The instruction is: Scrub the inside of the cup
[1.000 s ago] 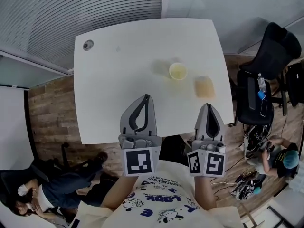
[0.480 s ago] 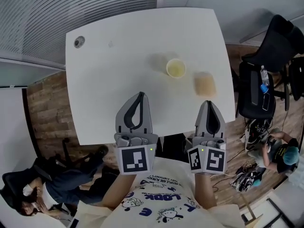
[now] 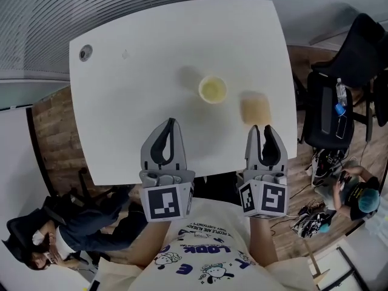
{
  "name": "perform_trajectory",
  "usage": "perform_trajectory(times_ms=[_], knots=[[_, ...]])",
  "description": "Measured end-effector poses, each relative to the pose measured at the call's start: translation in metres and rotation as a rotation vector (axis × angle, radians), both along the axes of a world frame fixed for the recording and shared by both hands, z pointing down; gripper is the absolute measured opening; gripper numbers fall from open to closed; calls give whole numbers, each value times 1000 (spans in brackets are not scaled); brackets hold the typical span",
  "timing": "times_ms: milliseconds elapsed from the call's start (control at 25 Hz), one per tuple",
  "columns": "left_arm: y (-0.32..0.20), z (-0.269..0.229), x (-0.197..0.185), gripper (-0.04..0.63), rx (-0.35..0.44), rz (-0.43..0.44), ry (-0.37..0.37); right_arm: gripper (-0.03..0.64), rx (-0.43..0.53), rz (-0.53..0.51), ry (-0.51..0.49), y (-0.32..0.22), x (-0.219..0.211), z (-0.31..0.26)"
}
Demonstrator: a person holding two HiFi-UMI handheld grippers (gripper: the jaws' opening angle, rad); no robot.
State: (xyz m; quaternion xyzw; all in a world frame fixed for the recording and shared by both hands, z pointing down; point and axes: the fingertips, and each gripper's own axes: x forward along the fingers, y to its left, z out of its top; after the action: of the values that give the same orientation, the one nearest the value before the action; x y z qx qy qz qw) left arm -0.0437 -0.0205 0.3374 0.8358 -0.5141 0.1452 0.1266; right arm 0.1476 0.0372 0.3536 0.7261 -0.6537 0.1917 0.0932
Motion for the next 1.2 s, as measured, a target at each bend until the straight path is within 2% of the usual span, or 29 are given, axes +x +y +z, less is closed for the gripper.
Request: perform_trajectory(times_ms=[440, 680, 920, 1200], knots=[[-4, 29, 18, 26, -79, -58, -16, 234, -136, -34, -3, -5, 35, 50], [3, 38, 26, 26, -97, -41, -35, 293, -243, -52, -31, 3, 43, 80], [1, 53, 28, 26, -136, -44, -47, 351, -300, -80, -16, 2, 51, 101], [2, 63, 23, 26, -172, -77, -46, 373, -357, -112, -27, 1, 52, 120]])
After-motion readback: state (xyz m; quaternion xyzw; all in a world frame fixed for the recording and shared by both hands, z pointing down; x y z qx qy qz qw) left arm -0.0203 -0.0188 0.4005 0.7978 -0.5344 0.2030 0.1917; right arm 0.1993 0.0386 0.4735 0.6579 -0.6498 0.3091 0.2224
